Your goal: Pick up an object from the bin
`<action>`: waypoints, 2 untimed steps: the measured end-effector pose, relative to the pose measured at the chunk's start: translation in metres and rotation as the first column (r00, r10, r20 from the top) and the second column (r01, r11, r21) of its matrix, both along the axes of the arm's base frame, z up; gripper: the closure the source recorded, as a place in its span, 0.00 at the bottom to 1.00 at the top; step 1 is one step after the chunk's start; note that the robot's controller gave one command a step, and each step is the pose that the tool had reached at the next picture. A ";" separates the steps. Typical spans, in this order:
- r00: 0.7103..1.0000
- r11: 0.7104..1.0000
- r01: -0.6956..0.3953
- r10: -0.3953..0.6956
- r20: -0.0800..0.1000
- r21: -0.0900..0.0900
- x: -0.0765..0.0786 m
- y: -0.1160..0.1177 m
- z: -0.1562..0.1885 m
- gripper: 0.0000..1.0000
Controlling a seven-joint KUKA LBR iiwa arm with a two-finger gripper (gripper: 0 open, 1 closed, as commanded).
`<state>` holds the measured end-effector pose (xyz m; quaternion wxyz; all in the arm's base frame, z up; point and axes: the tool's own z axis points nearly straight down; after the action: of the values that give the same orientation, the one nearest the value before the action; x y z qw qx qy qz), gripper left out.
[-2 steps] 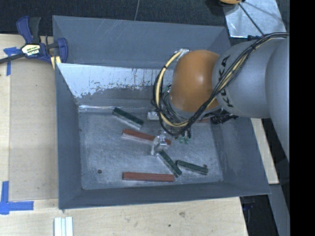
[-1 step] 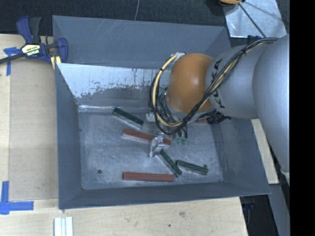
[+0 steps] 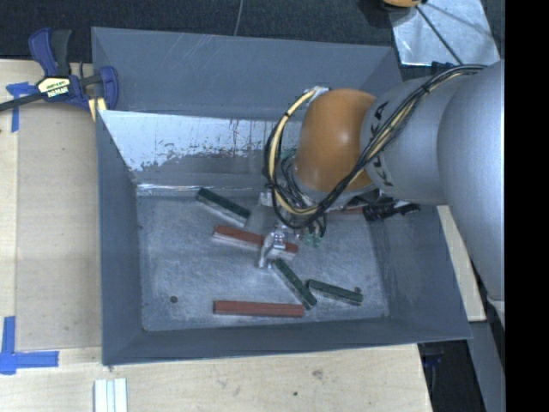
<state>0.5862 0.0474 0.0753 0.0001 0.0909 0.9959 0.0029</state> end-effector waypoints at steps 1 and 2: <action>0.998 0.998 -0.067 0.067 0.009 -0.005 -0.001 0.002 0.002 0.00; 1.000 1.000 0.000 0.000 0.022 -0.004 0.006 0.000 0.006 1.00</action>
Offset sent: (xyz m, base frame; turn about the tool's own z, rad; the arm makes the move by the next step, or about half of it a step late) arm 0.0000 0.0000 0.0000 0.0000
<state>0.5922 0.0472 0.0810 0.0113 0.0910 0.9958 0.0018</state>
